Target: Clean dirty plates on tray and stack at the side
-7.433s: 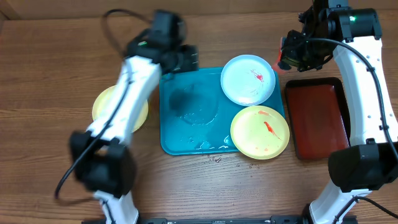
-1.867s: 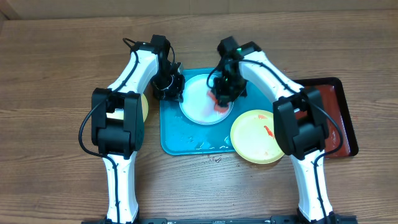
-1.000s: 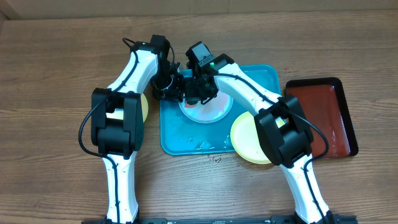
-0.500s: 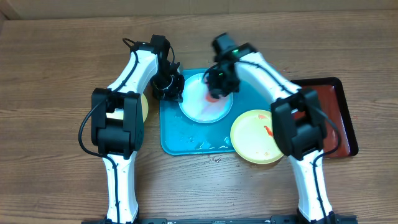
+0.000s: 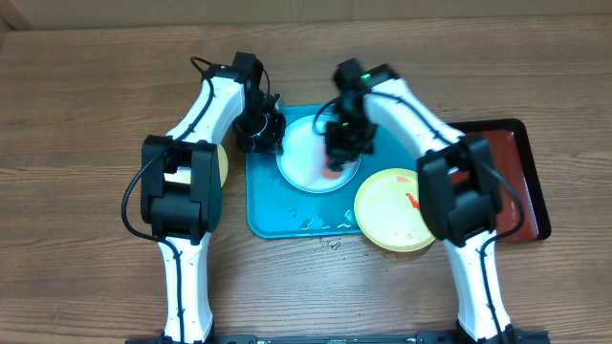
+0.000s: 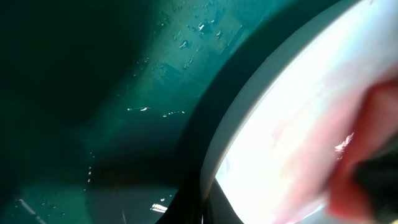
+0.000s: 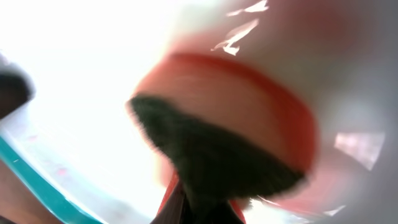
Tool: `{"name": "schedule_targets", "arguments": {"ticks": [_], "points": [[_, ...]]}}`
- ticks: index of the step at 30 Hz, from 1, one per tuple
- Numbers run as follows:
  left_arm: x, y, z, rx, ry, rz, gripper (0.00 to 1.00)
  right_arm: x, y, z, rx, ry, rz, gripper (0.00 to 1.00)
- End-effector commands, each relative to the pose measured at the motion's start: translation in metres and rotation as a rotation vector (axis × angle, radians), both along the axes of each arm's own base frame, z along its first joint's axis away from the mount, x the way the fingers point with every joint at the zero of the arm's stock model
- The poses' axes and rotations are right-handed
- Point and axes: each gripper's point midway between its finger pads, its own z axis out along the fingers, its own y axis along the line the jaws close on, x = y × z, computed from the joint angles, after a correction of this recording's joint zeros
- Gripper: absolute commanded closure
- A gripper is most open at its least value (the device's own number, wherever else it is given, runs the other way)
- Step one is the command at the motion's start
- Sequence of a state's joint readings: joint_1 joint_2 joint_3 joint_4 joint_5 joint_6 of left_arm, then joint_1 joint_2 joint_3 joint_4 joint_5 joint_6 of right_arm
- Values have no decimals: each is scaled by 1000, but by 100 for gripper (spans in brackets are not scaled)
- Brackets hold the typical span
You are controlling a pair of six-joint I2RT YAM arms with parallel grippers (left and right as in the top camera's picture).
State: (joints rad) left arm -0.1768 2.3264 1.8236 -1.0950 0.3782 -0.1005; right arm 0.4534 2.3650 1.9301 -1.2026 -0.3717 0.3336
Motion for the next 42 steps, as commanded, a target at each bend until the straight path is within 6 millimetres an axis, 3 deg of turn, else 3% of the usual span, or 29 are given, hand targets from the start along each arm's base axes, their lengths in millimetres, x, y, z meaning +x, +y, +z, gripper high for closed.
{"name": "schedule_targets", "arguments": {"ticks": [1, 5, 9, 14, 17, 21, 23, 27, 31, 36, 40, 42], "points": [[-7, 10, -21, 43, 37, -5, 96, -19, 47, -4, 50, -6, 65, 96], [-7, 10, -21, 44, 39, -6, 96, -5, 76, -1, 106, -86, 19, 96], [-9, 10, -21, 45, 47, -6, 96, 22, 73, 0, 111, -155, -59, 96], [-9, 10, -21, 46, 47, -6, 96, 57, 40, 1, 102, -198, -159, 96], [-9, 10, -21, 45, 47, -6, 96, 73, 10, 0, 79, -196, -220, 96], [-8, 10, -21, 44, 40, -6, 96, 79, -23, -3, 50, -160, -275, 96], [-5, 10, -21, 43, 30, -6, 96, 76, -28, 3, 90, -133, -257, 96], [1, 13, -11, 57, 4, -3, 96, 74, -40, 41, 185, -123, -218, 96], [17, 24, 35, 116, -130, 3, 96, 80, -65, 131, 247, -267, -205, 96], [26, 41, 103, 203, -309, 22, 96, 78, -99, 206, 262, -440, -239, 96], [23, 55, 157, 287, -441, 44, 96, 73, -138, 238, 178, -536, -307, 96], [20, 60, 171, 336, -478, 48, 96, 70, -144, 239, 156, -533, -317, 96]]}}
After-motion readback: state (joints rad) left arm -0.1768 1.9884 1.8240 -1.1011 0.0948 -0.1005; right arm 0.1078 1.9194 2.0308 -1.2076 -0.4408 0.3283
